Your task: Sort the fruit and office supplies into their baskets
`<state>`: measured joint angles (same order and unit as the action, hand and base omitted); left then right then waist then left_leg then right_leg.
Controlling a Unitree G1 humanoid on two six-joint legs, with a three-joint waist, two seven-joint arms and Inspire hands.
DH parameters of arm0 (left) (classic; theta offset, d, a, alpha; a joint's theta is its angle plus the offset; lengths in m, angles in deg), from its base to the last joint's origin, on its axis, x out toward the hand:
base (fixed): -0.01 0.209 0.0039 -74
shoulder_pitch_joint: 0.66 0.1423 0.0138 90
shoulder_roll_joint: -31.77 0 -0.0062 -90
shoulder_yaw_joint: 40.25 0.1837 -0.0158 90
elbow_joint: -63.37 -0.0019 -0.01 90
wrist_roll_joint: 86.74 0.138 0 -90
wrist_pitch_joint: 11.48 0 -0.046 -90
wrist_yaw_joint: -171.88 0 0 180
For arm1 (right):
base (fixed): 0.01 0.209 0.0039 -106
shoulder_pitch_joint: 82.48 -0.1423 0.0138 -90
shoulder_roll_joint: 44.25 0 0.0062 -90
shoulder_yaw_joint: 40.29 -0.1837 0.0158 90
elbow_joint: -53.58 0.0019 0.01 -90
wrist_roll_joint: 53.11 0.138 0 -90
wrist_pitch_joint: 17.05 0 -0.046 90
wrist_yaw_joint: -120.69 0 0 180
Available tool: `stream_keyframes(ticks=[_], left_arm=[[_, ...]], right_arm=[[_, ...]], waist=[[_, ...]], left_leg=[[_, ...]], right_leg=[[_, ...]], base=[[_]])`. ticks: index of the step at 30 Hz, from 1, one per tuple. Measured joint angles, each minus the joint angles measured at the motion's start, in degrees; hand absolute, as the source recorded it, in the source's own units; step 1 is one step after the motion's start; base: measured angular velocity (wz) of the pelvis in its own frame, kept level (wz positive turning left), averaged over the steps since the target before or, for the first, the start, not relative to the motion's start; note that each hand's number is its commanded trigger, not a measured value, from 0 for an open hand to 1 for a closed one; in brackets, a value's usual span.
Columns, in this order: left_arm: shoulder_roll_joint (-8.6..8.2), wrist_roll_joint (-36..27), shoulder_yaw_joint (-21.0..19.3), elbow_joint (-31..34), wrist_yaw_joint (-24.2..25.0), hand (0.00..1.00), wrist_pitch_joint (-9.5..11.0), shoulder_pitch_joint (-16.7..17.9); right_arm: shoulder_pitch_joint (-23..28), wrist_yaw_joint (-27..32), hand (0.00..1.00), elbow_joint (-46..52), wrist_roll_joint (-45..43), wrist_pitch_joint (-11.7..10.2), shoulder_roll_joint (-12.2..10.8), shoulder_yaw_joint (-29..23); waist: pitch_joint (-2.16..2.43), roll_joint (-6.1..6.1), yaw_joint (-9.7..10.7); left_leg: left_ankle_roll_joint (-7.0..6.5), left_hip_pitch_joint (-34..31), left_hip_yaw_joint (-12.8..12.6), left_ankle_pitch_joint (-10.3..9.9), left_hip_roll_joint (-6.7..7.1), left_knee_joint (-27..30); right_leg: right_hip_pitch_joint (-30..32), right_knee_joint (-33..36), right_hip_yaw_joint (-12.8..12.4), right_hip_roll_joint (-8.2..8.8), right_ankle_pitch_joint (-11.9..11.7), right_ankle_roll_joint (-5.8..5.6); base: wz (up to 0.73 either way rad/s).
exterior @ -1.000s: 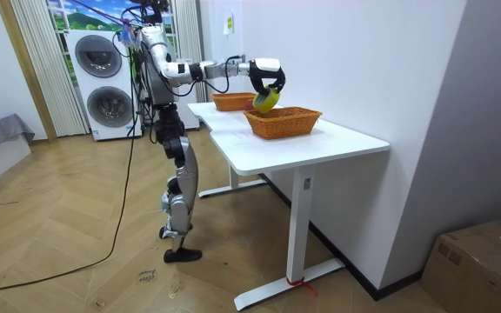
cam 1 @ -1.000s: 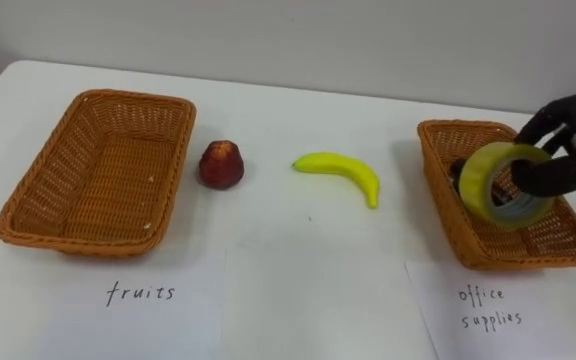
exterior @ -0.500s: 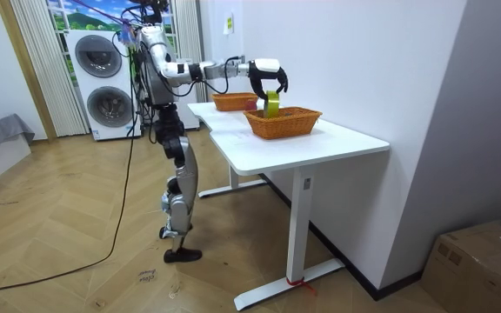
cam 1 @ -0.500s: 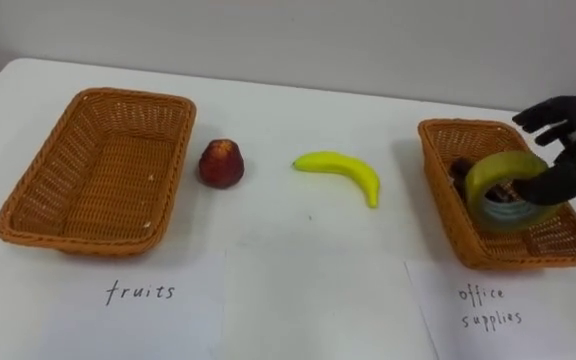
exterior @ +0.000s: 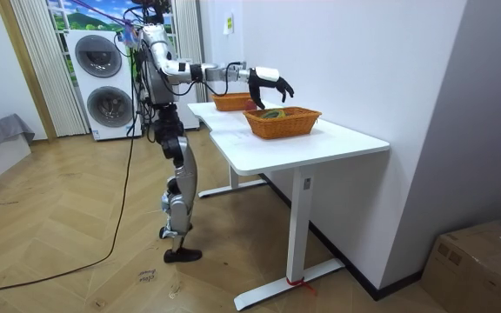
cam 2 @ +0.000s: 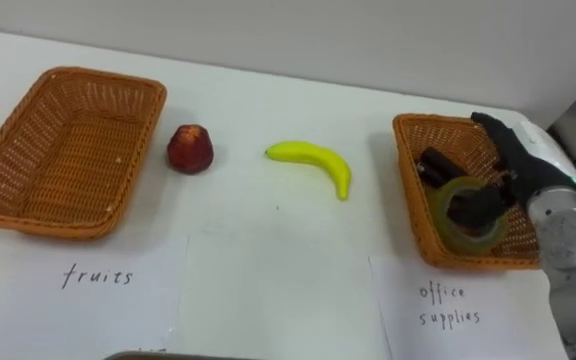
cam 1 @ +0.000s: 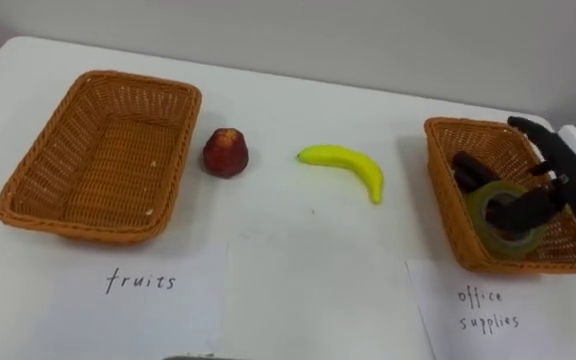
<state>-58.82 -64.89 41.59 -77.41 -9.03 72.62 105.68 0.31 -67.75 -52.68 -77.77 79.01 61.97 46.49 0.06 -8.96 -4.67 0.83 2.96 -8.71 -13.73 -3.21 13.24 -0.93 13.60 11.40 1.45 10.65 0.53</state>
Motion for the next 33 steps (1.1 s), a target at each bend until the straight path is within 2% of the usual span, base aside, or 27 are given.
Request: stream_keyframes(ticks=[5, 15, 25, 33], left_arm=[[0.30, -1.18, 1.80, 0.07, -1.06, 0.00, 0.03, -0.24], [0.89, -2.21, 2.68, 0.06, -0.82, 0.00, 0.15, 0.51], [1.08, -1.98, 1.51, 0.16, -0.68, 0.00, 0.53, 0.94], [1.05, -1.32, 1.50, 0.14, -0.75, 0.00, 0.60, 1.27]], right_arm=[[0.00, 1.35, 0.00, -0.43, 0.54, -0.27, 0.00, 0.15], [-0.07, 2.62, 0.00, 0.50, 0.35, -1.23, 0.01, 0.38], [-0.43, 2.57, 0.00, 4.56, -0.67, -1.80, 0.01, 0.34], [-0.50, 2.44, 0.00, 5.37, -1.70, -1.66, 0.38, -0.85]], waist=[[-0.26, 0.27, -0.01], [-0.12, -0.05, -0.36], [-0.71, 0.70, -0.41], [-0.49, 0.86, 0.23]], left_leg=[[0.10, -0.83, -0.07, 0.06, -0.06, 0.08], [0.15, -0.12, 0.12, 0.10, -0.04, -0.46], [0.16, 1.35, -0.05, 0.08, -0.04, -0.65], [0.18, 1.83, -0.10, 0.09, -0.05, -0.73]], right_leg=[[0.81, 0.21, -0.04, -0.07, -0.12, 0.18], [0.18, -0.07, -0.09, -0.18, -0.12, 0.17], [-0.39, 0.07, -0.10, -0.13, -0.11, 0.16], [-1.13, 0.09, -0.21, -0.24, -0.10, 0.15]], base=[[0.00], [0.00], [0.00], [-0.02]])
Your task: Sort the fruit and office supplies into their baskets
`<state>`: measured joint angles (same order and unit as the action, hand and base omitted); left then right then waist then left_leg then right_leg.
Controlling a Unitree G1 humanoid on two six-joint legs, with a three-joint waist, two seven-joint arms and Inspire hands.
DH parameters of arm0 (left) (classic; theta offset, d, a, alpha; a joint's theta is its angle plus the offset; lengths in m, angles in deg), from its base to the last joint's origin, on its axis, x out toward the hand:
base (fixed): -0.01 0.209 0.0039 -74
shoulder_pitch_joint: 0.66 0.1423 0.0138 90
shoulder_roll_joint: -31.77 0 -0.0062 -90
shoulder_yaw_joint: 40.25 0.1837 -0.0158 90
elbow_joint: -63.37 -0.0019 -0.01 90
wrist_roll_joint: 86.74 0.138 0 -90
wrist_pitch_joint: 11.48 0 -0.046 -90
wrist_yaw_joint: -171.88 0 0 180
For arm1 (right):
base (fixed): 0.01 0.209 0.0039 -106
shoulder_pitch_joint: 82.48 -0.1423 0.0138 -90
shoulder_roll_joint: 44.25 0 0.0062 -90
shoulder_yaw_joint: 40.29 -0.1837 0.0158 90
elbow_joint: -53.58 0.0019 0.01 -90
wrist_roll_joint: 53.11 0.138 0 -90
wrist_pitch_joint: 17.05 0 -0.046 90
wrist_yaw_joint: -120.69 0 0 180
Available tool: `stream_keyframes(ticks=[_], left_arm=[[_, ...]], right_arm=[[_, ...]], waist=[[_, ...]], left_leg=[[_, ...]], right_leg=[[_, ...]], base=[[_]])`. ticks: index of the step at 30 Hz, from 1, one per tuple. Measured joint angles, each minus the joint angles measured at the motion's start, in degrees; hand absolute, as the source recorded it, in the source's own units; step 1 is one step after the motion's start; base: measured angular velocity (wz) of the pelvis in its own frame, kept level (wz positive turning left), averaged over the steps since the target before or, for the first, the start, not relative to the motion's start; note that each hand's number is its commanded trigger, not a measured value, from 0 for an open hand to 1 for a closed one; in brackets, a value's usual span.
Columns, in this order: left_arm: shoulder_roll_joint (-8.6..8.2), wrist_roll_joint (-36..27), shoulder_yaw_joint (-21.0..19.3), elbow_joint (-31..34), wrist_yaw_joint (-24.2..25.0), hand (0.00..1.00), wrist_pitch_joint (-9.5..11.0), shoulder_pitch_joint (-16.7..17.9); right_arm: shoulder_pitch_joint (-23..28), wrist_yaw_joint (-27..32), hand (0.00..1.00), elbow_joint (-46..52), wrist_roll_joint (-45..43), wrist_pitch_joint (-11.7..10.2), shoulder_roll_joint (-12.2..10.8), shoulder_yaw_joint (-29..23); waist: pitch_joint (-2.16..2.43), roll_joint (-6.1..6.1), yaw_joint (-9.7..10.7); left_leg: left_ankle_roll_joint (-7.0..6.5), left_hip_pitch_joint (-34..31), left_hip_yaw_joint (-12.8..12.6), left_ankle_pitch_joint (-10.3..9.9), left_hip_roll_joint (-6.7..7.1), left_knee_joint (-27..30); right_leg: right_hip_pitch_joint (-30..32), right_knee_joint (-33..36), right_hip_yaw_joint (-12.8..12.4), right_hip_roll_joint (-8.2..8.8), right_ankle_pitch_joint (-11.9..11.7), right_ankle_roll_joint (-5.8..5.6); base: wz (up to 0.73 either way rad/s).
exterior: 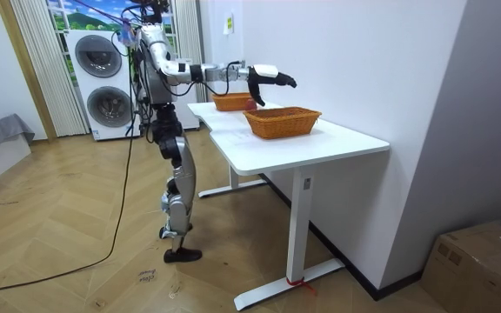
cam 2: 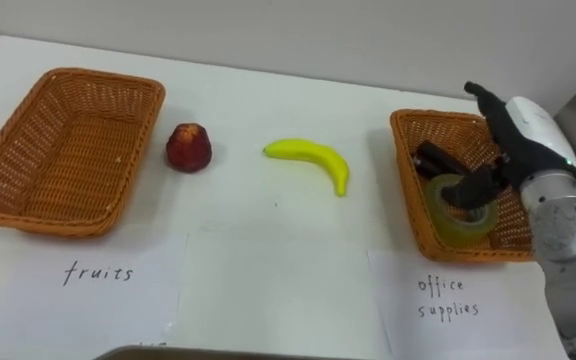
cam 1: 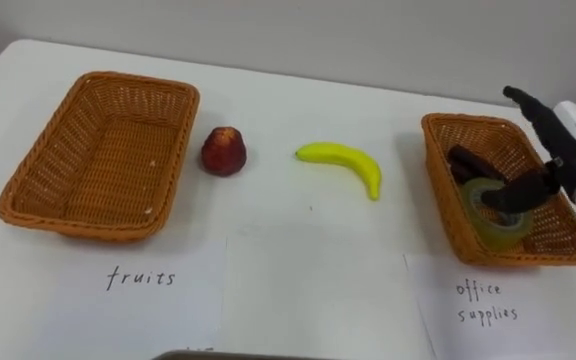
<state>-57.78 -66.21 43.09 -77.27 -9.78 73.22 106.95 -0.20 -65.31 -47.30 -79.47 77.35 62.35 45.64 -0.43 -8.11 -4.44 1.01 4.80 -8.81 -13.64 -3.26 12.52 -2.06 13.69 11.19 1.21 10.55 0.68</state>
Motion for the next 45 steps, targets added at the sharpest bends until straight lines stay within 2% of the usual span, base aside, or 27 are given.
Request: stream_keyframes(ticks=[4, 7, 11, 18, 21, 24, 29, 33, 35, 38, 42, 45], left_arm=[[0.00, 0.08, -0.03, 0.09, 0.00, 0.00, -0.02, 0.00], [-0.02, 0.07, 0.02, -0.09, 0.13, 0.00, -0.01, 0.01], [-0.01, -0.16, 0.00, -0.58, 0.01, 0.00, 0.66, -0.08], [0.00, 0.03, 0.02, -1.24, 0.08, 0.00, 0.62, -0.12], [0.00, 0.12, 0.08, -1.15, 0.08, 0.00, 0.54, 0.00], [0.01, 0.12, 0.08, -1.01, 0.06, 0.00, 0.20, 0.24], [-0.08, 0.12, 0.21, -0.40, -0.75, 0.00, -0.42, 0.31], [-0.12, 0.11, 0.71, -0.54, -1.71, 0.00, -0.71, 0.23], [-0.13, 0.18, 0.67, -1.30, -1.67, 0.00, -1.06, 0.30], [-0.19, 0.34, 0.73, -1.35, -1.53, 0.00, -1.42, 0.53], [-0.09, 0.35, 0.78, -1.65, -1.50, 0.00, -1.81, 1.08], [-0.08, 0.34, 0.83, -2.28, -1.53, 0.00, -1.85, 1.09]], right_arm=[[-0.24, -0.39, 0.00, 1.41, -1.44, -0.08, 1.04, 0.00], [-1.43, -0.55, 0.00, 2.02, -0.96, -0.10, 1.16, 0.01], [-2.11, -1.10, 0.00, 3.26, 1.27, -0.11, 1.20, 0.01], [-2.32, -1.10, 0.00, 9.79, 9.49, -0.04, 1.22, 0.02], [-2.47, -1.10, 0.00, 9.85, 11.37, -0.06, 1.22, 0.06], [-2.47, -1.10, 0.00, 9.47, 13.43, -0.04, 1.22, 0.08], [-2.46, 0.24, 0.00, 7.79, 18.11, 0.57, 1.22, 0.58], [-2.48, 1.20, 0.00, 7.26, 21.12, 0.64, 1.21, 0.83], [-2.68, 2.37, 0.00, 5.37, 21.81, 0.63, 1.21, 1.78], [-4.92, 2.73, 0.00, 0.55, 21.57, 0.66, 1.21, 4.74], [-8.39, 2.71, 0.00, -3.82, 21.54, 0.66, 1.20, 8.09], [-9.70, 2.73, 0.00, -4.58, 21.58, 0.64, 1.20, 9.58]], waist=[[0.09, 0.17, 0.75], [-0.17, 0.51, 1.26], [-0.17, 0.55, 1.18], [0.19, 0.05, 0.79], [0.38, -0.27, 0.66], [0.36, -0.25, 0.54], [-0.09, 0.41, -0.47], [-0.06, 0.40, -1.06], [0.16, 0.00, -2.58], [0.35, -0.47, -3.69], [0.16, -1.06, -4.17], [-0.05, -1.65, -4.26]], left_leg=[[0.00, 0.05, -0.01, 0.00, 0.01, 0.21], [0.00, 0.97, -0.08, 0.00, 0.00, 0.19], [-0.01, 1.99, -0.26, -0.01, 0.01, -0.05], [0.02, 2.97, -0.41, -0.02, -0.04, -0.93], [0.01, 3.07, 0.11, -0.03, 0.01, -0.73], [0.01, 2.92, 0.97, -0.03, 0.03, -0.80], [0.06, 2.31, 1.88, -0.01, 0.15, -0.99], [0.08, 1.58, 2.81, 0.10, 0.38, -1.07], [0.13, 1.71, 3.18, 0.19, 0.40, -1.02], [0.13, 1.66, 4.17, 0.20, 0.44, -1.01], [0.12, 1.32, 4.88, 0.22, 0.54, -1.02], [0.02, 0.31, 6.12, 0.39, 0.82, -0.73]], right_leg=[[-0.08, 0.09, -0.06, 0.07, 0.00, 0.00], [-0.93, 0.17, -0.10, 0.07, 0.00, 0.00], [-1.82, 0.04, -0.20, 0.06, 0.01, -0.01], [-2.51, -0.13, -0.89, -0.26, 0.06, 0.05], [-3.07, -0.23, -0.19, -0.12, 0.05, 0.03], [-3.17, -0.24, 0.25, -0.11, 0.05, 0.03], [-3.60, -1.24, 1.56, -0.01, 0.09, -0.02], [-3.63, -1.98, 2.49, 0.12, 0.12, -0.06], [-3.74, -1.97, 3.27, 0.19, 0.13, -0.09], [-4.00, -1.98, 4.60, 0.29, 0.15, -0.11], [-3.96, -2.06, 4.88, 0.35, 0.16, -0.13], [-3.75, -2.10, 6.24, 0.63, 0.16, -0.13]], base=[[0.00], [0.00], [-0.01], [-0.04], [0.10], [0.09], [0.12], [0.13], [0.08], [0.13], [0.11], [0.23]])
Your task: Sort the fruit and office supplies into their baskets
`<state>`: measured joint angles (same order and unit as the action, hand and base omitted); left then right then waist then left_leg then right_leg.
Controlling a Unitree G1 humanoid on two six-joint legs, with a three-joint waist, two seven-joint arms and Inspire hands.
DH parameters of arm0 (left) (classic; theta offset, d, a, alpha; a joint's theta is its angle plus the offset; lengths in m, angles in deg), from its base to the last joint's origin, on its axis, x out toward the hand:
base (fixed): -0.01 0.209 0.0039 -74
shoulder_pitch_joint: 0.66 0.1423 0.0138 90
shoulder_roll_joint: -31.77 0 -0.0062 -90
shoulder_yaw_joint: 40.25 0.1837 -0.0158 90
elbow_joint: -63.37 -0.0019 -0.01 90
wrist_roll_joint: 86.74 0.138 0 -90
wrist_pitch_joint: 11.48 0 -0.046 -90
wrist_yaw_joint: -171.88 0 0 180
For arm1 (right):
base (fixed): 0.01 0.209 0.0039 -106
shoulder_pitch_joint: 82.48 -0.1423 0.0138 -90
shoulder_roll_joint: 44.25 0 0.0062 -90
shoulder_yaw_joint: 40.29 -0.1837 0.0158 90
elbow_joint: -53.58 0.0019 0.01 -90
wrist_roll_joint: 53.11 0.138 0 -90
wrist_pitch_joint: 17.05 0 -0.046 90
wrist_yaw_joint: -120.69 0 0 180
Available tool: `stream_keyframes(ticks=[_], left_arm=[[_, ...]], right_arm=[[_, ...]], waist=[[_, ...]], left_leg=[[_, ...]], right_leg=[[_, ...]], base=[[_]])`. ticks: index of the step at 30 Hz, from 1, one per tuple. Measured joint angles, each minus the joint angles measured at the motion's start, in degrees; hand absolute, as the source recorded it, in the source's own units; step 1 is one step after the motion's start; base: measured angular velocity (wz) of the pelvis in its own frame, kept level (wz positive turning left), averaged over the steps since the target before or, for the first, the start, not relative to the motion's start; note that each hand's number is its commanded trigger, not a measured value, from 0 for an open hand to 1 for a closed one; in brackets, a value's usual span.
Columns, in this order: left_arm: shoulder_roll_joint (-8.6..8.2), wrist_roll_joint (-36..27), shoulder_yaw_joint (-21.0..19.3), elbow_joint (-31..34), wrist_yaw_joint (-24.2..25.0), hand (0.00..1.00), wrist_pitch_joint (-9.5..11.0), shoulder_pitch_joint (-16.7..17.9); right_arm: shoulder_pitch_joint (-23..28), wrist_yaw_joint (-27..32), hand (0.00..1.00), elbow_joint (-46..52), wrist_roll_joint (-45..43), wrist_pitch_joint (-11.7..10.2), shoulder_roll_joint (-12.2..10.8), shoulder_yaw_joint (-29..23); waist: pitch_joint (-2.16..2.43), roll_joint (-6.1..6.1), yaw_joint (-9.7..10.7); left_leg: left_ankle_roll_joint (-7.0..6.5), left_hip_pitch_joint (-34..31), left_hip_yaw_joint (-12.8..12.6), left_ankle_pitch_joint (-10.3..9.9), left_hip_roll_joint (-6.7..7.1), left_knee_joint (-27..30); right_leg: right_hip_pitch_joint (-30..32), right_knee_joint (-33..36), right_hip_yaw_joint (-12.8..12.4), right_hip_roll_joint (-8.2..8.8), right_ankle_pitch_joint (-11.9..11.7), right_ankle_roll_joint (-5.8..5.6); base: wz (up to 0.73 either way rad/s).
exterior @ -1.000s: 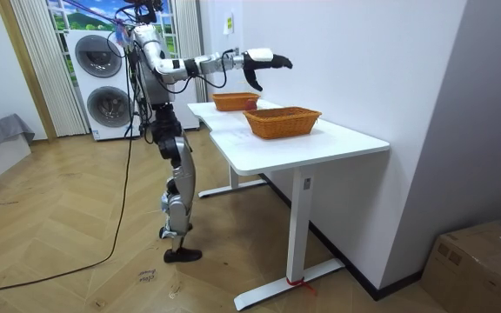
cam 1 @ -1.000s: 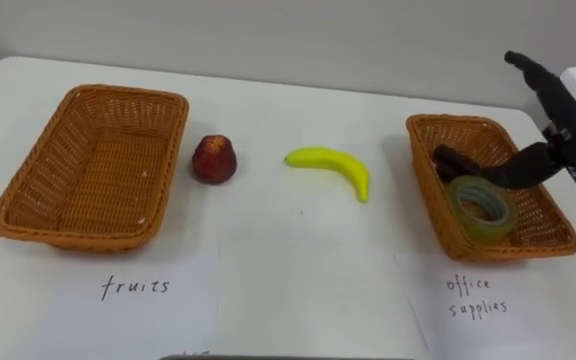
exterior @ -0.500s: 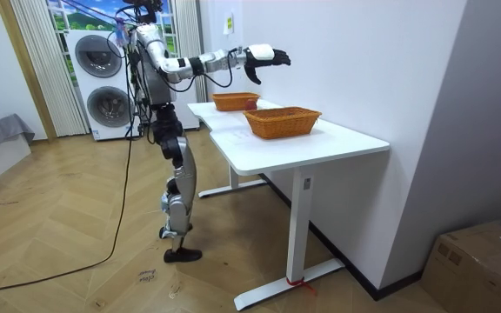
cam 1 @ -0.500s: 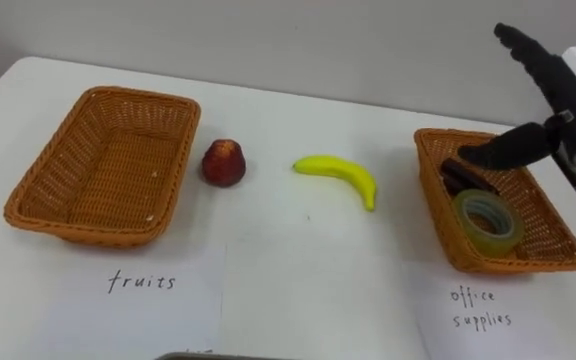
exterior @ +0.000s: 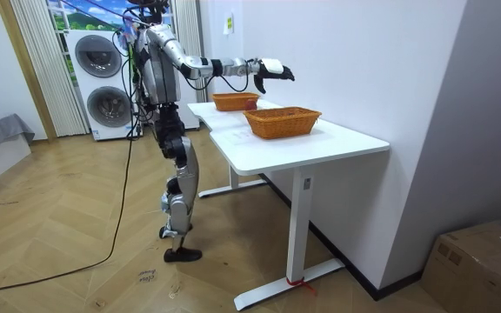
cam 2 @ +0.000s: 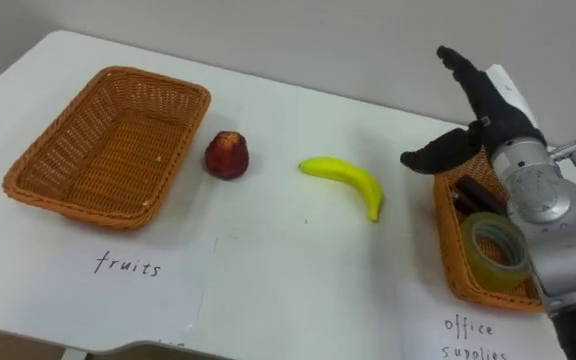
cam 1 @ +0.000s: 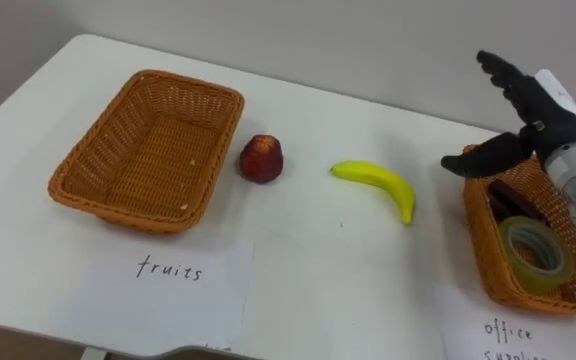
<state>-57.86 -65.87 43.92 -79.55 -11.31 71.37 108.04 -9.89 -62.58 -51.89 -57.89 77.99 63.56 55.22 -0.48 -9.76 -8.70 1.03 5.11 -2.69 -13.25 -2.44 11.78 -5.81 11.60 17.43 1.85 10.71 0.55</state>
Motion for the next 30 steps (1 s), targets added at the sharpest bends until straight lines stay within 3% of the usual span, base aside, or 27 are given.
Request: stream_keyframes(ticks=[4, 8, 17, 30], left_arm=[[0.08, -0.02, 0.08, 0.07, -0.06, 0.00, 0.00, -0.61], [0.10, -0.16, 0.48, 0.21, -0.53, 0.00, -0.02, -1.28], [0.11, -0.89, 0.48, 2.35, -1.51, 0.00, -0.50, -0.61], [0.05, -1.19, 0.48, 0.51, -0.09, 0.00, -0.88, -0.39]], right_arm=[[-0.16, 0.12, 0.00, 0.00, 1.30, 0.00, -0.01, 0.31], [-1.18, 1.60, 0.00, -1.65, 2.02, 0.00, -0.01, 3.52], [-1.53, 3.41, 0.00, -2.36, 1.91, 0.08, -0.01, 6.12], [-1.53, 2.85, 0.00, -6.63, 1.75, 0.06, -0.02, 9.13]], waist=[[-0.02, -0.67, -1.28], [-0.21, -0.37, -2.52], [0.02, -0.25, -3.48], [-0.05, -0.38, -4.63]], left_leg=[[-0.02, -2.57, 1.14, 0.03, 0.13, 1.47], [0.05, -3.69, 1.23, 0.06, 0.10, 1.82], [0.15, -4.95, 1.60, 0.13, 0.08, 1.86], [0.22, -4.79, 2.96, 0.19, 0.13, 2.30]], right_leg=[[1.47, 0.01, 1.09, 0.12, 0.00, -0.01], [2.10, 0.04, 1.54, 0.15, -0.01, 0.01], [2.75, 0.09, 2.29, 0.16, -0.05, 0.06], [1.87, 0.00, 3.57, 0.14, -0.01, 0.01]], base=[[0.14], [0.03], [0.04], [0.06]])
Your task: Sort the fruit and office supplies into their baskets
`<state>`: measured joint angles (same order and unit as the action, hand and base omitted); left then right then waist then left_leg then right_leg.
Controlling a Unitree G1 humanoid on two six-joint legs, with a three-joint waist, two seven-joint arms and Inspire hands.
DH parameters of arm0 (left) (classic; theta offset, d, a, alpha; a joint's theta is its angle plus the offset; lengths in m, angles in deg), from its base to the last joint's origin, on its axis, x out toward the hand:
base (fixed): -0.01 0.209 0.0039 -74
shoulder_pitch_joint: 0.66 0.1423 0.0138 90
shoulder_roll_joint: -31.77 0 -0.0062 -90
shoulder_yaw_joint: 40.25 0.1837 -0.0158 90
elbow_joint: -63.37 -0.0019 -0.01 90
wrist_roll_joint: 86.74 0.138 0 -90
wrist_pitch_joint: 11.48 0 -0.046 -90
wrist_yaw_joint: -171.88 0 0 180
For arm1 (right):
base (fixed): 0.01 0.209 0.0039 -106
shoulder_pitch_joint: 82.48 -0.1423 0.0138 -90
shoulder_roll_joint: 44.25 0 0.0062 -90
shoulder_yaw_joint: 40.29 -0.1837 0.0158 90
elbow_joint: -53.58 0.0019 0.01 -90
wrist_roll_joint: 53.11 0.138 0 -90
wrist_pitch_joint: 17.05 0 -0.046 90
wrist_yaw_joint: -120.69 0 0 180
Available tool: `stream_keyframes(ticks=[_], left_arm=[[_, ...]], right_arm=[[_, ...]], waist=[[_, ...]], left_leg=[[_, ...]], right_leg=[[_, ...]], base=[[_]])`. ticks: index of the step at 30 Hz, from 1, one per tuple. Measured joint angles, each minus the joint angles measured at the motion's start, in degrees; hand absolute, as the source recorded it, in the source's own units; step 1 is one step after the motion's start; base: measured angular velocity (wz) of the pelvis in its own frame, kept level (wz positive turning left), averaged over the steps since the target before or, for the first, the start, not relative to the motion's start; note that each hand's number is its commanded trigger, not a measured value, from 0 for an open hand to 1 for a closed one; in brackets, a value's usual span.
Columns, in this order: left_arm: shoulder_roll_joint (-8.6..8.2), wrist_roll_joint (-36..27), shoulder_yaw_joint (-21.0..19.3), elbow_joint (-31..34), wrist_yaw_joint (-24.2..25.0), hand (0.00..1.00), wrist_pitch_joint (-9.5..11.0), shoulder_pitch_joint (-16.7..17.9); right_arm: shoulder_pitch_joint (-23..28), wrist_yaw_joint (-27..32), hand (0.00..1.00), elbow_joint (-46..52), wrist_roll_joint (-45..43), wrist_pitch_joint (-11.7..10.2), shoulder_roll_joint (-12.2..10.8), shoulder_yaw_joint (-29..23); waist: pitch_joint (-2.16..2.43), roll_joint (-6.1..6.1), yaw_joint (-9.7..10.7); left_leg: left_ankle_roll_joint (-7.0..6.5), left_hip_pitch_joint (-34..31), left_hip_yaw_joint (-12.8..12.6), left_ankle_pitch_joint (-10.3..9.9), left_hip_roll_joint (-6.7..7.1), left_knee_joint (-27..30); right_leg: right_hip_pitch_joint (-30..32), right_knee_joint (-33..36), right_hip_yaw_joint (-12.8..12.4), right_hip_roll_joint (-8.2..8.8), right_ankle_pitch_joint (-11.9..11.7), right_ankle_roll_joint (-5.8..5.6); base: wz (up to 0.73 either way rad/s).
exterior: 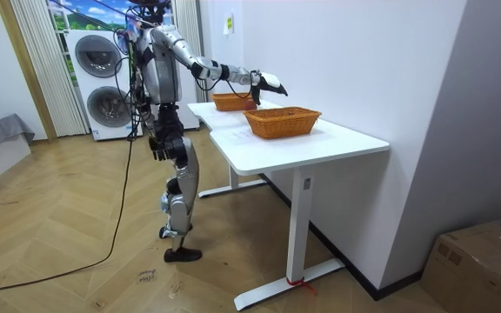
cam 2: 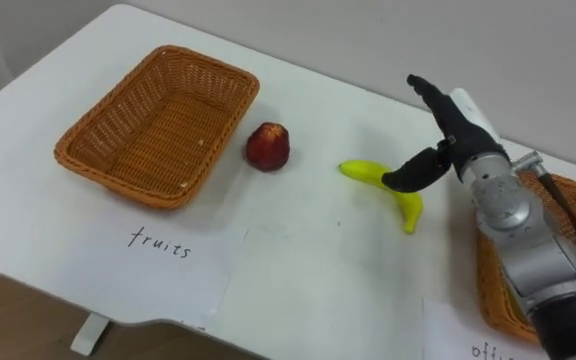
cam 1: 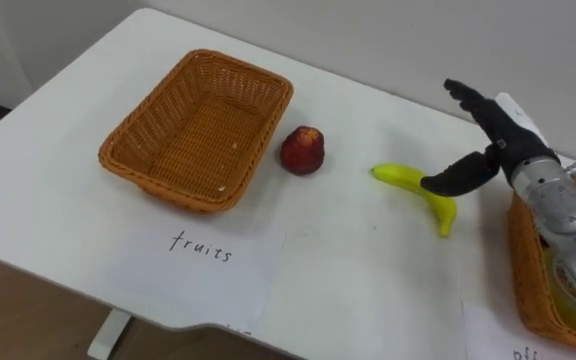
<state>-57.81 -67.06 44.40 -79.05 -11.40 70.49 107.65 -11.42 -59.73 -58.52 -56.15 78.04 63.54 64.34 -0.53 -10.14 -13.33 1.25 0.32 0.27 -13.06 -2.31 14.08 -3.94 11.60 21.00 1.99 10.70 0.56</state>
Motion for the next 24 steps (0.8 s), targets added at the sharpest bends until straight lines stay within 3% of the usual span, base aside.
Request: stream_keyframes(ticks=[6, 11, 16, 24], left_arm=[[0.00, 0.01, 0.02, -1.64, 1.47, 0.00, -0.48, -0.34], [0.12, -1.23, 0.10, -2.76, 1.72, 0.00, -0.78, -1.44], [0.55, -2.05, 1.19, -2.43, 1.44, 0.00, -0.84, -1.30], [2.98, -3.42, 4.53, 0.24, 0.63, 0.00, -0.27, -2.27]], right_arm=[[0.00, -0.77, 0.00, -3.73, -0.02, -0.01, 0.00, 0.06], [-0.32, -1.23, 0.00, -9.20, -0.02, 0.03, 0.01, 1.12], [-1.33, -1.22, 0.00, -11.68, -0.05, 0.35, 0.01, 4.26], [-7.40, -1.40, 0.00, -20.35, -2.61, 1.01, 0.02, 6.58]], waist=[[-0.29, 0.32, -0.03], [0.11, -0.12, -1.38], [0.11, -0.14, -1.18], [-0.06, 0.02, -1.04]], left_leg=[[0.07, -1.03, 0.17, 0.01, 0.00, 0.53], [0.22, -1.76, 0.41, 0.32, 0.06, 0.70], [0.28, -2.26, 0.91, 0.41, 0.10, 0.75], [0.37, -6.43, 1.91, 0.49, 0.10, 2.50]], right_leg=[[0.15, -0.03, 1.09, 0.10, 0.00, 0.00], [0.73, -0.04, 1.14, 0.11, 0.03, 0.07], [1.10, 0.05, 1.63, 0.10, 0.03, 0.08], [4.07, 0.25, 2.82, 0.09, -0.13, 0.34]], base=[[0.08], [0.00], [0.05], [0.07]])
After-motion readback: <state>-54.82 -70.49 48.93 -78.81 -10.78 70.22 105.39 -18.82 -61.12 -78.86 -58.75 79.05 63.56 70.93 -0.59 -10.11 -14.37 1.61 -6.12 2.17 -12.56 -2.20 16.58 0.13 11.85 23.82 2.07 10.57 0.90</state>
